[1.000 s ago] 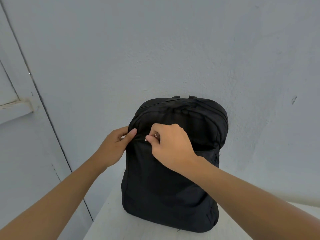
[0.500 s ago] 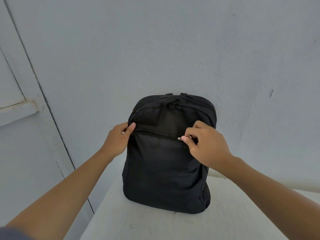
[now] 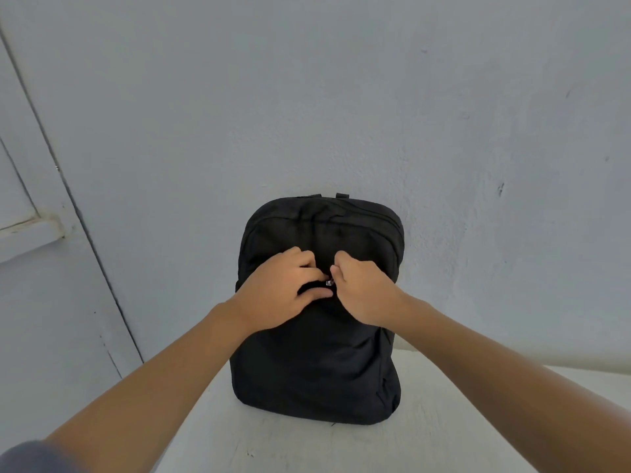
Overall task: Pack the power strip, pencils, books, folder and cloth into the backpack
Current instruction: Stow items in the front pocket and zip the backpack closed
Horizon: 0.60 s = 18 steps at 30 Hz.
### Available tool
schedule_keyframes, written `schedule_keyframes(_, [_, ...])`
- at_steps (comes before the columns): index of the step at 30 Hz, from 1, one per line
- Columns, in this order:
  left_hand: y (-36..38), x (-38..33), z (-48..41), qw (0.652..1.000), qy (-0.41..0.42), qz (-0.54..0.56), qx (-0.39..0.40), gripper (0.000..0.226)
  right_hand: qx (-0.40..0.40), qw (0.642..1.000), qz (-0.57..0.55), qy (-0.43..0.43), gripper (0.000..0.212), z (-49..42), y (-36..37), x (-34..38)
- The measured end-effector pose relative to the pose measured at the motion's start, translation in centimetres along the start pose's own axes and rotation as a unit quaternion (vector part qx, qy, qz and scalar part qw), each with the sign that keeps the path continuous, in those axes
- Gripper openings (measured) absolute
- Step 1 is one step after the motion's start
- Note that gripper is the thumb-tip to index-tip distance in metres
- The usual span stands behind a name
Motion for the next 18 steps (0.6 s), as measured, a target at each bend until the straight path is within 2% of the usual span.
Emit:
schedule_keyframes(3, [-0.1,-0.5,-1.0,1.000,-0.004,-0.006,0.010,0.025,0.024,0.999,0.025,0.019,0.024,-0.1,0.1,-1.2])
schedule_keyframes(5, [-0.3,-0.3,-1.3,0.999,-0.030,0.006,0.028,0.015,0.013,0.991,0.136,-0.001,0.024,0.7,0.3,-1.2])
schedule_keyframes(7, [-0.4,0.1,-1.1,0.998,-0.047,0.008,0.047,0.018,-0.025,0.967,0.253,-0.008,0.025,1.9,0.2,-0.9])
schedule_keyframes(8, [-0.4,0.3,-1.0,0.997,-0.049,0.003,0.054,0.024,-0.043,0.964,0.263,-0.012,0.026,2.2,0.1,-0.9])
schedule_keyframes(10, [-0.3,0.4,-0.6,0.996,-0.057,-0.016,0.070,0.044,-0.044,0.978,0.204,-0.029,0.028,2.1,0.0,-0.9])
schedule_keyframes(12, [-0.1,0.2,-0.5,0.995,-0.060,-0.013,0.080,0.053,-0.007,0.996,0.083,-0.036,0.028,1.4,0.1,-1.3])
schedule_keyframes(14, [-0.1,-0.1,-0.6,0.995,-0.056,0.010,0.080,0.037,0.043,0.999,0.008,-0.025,0.032,0.7,0.1,-1.9])
schedule_keyframes(16, [-0.3,-0.3,-0.9,0.996,-0.052,0.027,0.069,0.019,0.077,0.997,-0.017,-0.017,0.036,0.3,-0.2,-2.3])
schedule_keyframes(18, [-0.4,-0.6,-1.3,0.995,-0.052,0.033,0.073,0.015,0.097,0.994,-0.057,0.002,0.036,0.3,-0.6,-2.8])
Point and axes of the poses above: each hand's wrist, its own z-axis away from the middle knuckle, its own y-axis out of the palm, x = y × z, the point moved 4 cm from there along -z, towards the middle knuckle, and after that the axes turned 3 degrees about x, right-handed, at the moved point
